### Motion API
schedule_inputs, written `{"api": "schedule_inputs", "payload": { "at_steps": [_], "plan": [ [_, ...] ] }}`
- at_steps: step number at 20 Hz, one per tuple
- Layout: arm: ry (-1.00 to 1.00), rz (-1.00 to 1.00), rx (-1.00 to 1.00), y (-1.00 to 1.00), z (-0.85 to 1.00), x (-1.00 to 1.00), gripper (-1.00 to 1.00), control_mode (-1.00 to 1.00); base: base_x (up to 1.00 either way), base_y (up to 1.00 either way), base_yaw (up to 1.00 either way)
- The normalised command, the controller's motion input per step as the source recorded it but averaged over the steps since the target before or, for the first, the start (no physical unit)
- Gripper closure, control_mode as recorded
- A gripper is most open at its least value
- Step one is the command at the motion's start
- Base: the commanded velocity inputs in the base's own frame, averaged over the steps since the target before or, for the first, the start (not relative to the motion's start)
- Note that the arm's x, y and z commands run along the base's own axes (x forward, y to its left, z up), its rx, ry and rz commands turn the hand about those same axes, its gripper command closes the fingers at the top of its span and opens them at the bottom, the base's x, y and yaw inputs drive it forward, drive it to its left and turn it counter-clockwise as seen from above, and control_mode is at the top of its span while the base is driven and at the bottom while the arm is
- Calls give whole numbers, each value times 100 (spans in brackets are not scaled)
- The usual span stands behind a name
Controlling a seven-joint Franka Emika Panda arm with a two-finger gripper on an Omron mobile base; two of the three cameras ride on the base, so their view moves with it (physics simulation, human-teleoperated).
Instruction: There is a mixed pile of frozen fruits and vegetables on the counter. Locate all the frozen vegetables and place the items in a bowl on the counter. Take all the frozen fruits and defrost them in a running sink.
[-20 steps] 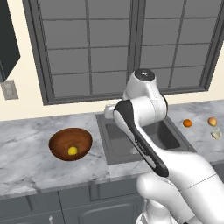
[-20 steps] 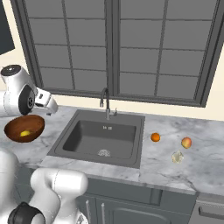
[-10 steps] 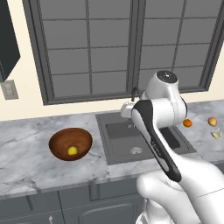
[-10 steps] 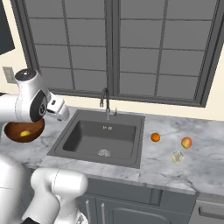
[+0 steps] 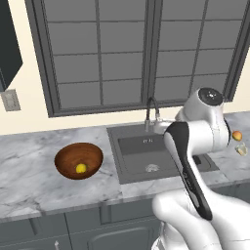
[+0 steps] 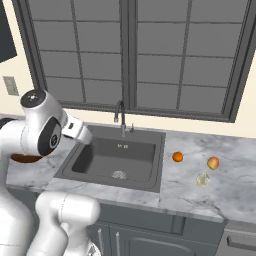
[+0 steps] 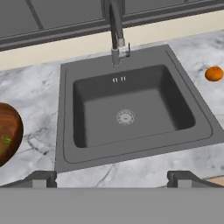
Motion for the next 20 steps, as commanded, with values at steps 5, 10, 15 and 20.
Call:
{"api": "schedule_inputs", "payload": {
  "at_steps": [5,10,15,20],
  "plan": [
    [-2,-5,-3,-56,0,-22,-100,-100,0,0,0],
    [0,-7,-1,-49,0,-24,-100,-100,0,0,0],
    [0,-7,-2,-53,0,-22,-100,-100,0,0,0],
    [6,-8,-4,-51,0,-11,-100,-100,0,0,0]
  ]
}}
